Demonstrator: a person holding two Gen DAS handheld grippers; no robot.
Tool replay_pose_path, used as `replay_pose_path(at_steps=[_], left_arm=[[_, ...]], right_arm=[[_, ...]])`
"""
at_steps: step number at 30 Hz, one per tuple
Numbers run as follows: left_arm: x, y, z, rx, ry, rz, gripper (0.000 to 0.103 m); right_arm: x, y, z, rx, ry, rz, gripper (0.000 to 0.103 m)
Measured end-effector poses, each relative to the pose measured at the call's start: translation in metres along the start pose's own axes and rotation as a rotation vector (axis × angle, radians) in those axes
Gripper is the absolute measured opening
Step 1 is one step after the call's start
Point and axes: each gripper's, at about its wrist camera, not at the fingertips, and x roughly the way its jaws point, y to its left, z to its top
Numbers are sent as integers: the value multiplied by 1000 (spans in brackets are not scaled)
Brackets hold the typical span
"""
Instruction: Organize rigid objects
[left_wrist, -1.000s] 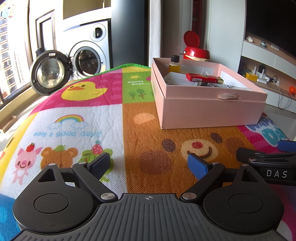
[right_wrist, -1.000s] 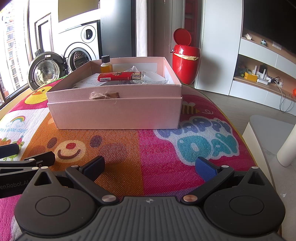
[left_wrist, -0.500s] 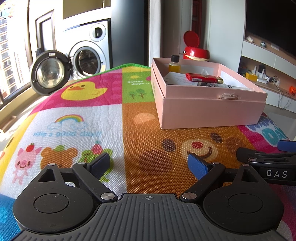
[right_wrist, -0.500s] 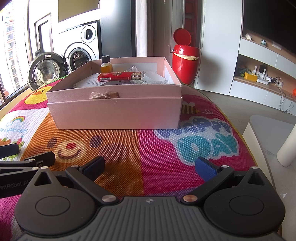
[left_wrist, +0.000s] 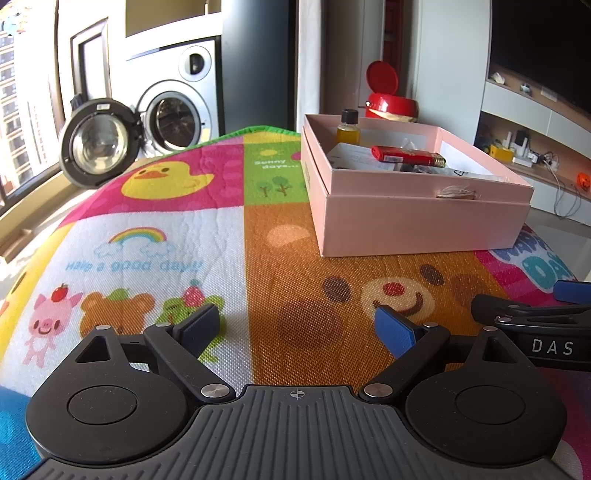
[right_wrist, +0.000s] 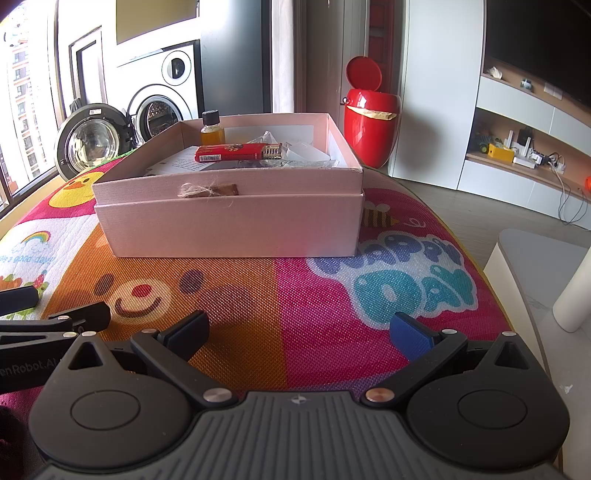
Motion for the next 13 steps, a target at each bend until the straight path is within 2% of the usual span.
replay_pose_path(at_steps=[13], left_arm=[[1, 2, 1, -2, 0, -3, 95]], right_arm=[[0, 0, 0, 0, 0, 0, 103]])
